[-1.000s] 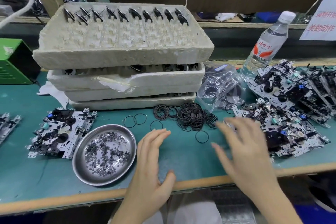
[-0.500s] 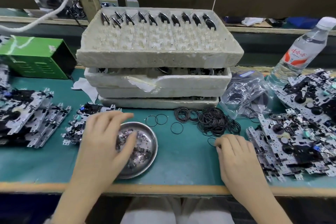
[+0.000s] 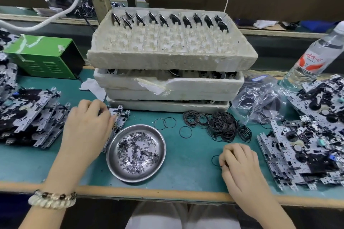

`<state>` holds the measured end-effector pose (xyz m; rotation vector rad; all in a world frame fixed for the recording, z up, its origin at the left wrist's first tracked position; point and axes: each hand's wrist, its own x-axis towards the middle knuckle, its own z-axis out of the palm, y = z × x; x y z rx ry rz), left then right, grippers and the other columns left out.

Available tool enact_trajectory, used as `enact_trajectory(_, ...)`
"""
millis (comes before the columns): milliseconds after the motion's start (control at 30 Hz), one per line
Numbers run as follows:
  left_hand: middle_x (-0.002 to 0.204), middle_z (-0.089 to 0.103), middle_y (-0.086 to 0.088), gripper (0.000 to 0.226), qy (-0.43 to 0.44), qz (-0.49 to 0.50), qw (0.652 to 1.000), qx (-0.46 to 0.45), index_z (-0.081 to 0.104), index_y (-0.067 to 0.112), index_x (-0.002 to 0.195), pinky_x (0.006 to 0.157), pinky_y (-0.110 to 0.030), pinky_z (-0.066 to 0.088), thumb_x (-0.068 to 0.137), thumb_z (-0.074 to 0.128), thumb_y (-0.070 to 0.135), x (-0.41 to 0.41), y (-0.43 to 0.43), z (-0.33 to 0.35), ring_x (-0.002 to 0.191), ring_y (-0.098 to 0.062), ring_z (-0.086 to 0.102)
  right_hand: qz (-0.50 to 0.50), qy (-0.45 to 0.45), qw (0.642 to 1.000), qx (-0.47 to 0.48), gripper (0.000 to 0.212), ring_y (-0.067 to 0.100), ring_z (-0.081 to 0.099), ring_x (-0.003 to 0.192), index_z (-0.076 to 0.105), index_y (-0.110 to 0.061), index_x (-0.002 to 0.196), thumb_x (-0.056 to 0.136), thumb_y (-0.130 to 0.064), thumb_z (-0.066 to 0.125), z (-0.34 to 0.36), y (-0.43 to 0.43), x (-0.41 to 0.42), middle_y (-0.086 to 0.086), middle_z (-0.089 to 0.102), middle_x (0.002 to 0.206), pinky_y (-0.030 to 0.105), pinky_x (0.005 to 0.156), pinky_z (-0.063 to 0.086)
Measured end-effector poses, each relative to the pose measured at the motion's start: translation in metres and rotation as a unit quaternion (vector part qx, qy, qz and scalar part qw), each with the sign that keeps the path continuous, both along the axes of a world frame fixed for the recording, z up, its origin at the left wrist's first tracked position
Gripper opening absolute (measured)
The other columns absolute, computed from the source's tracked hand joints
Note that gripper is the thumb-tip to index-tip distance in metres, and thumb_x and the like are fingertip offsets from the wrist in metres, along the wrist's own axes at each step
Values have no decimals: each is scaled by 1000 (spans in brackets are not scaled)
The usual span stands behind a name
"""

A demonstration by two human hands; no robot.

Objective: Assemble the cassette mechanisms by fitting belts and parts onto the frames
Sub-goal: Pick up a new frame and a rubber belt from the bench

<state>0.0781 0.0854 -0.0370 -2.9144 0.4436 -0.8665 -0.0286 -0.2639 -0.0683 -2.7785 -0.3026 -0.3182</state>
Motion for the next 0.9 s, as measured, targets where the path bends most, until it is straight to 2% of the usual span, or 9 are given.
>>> enact_trajectory(133, 89, 62, -24, 41, -29, 70, 996, -36, 66, -4, 77, 63, -51, 39, 102, 46, 21, 5, 20, 13, 79, -40, 50, -4, 8, 999, 52, 12, 14, 41, 92, 43, -24, 82, 90, -25, 35, -2, -3, 0, -12, 41, 94, 35, 79, 29)
enact_trajectory(233, 94, 61, -20, 55, 46, 129, 980, -142, 67, -4, 76, 79, -58, 45, 107, 37, 30, 8, 40, 28, 91, -46, 53, -12, 0, 994, 112, 18, 12, 45, 98, 50, -27, 85, 96, -33, 39, -3, -3, 1, -16, 44, 95, 33, 83, 32)
enact_trajectory(300, 93, 58, -14, 55, 100, 136, 967, -191, 64, 2, 73, 87, -59, 47, 98, 35, 42, 4, 45, 40, 101, -46, 51, -24, -15, 983, 181, 16, 14, 50, 99, 60, -24, 82, 96, -31, 54, -3, -5, 2, -13, 51, 95, 30, 85, 36)
enact_trajectory(367, 87, 55, -12, 52, 127, 125, 960, -215, 59, 7, 70, 88, -60, 46, 98, 34, 43, -6, 38, 51, 100, -45, 50, -47, -16, 953, 298, 11, 17, 57, 94, 69, -22, 77, 89, -21, 71, -2, -9, 4, -6, 58, 92, 24, 85, 41)
enact_trajectory(467, 85, 55, -8, 48, 110, 67, 959, -254, 61, 7, 68, 83, -60, 45, 103, 42, 34, -29, 5, 65, 96, -43, 51, -71, -4, 868, 491, 7, 18, 60, 84, 76, -15, 76, 75, -10, 72, -1, -18, 5, 5, 64, 84, 19, 76, 47)
enact_trajectory(533, 86, 58, -4, 46, 109, 12, 954, -278, 65, 11, 66, 86, -54, 43, 104, 49, 32, -46, -30, 71, 91, -39, 53, -93, -13, 824, 559, 8, 18, 60, 80, 76, -13, 79, 74, -10, 71, -1, -22, 5, 8, 67, 80, 21, 74, 49)
enact_trajectory(633, 82, 59, 11, 40, 210, -98, 898, -374, 59, 26, 60, 79, -21, 39, 96, 48, 38, -67, -84, 65, 83, -9, 56, -129, -19, 783, 608, 11, 13, 63, 76, 78, -16, 80, 72, -18, 71, -2, -22, 4, 3, 71, 77, 17, 74, 52)
enact_trajectory(767, 84, 57, 10, 44, 386, -101, 790, -466, 52, 28, 61, 74, -20, 36, 101, 42, 42, -76, -146, 34, 83, 2, 55, -143, -20, 767, 626, 14, 11, 66, 77, 79, -20, 83, 72, -20, 71, 0, -23, 2, 3, 73, 79, 17, 75, 54)
enact_trajectory(900, 83, 53, 8, 40, 418, -58, 790, -445, 49, 25, 68, 72, -14, 35, 105, 39, 36, -63, -168, 8, 79, 7, 48, -140, -18, 760, 635, 14, 10, 66, 77, 79, -21, 82, 72, -19, 70, 3, -22, 2, 2, 73, 80, 16, 74, 54)
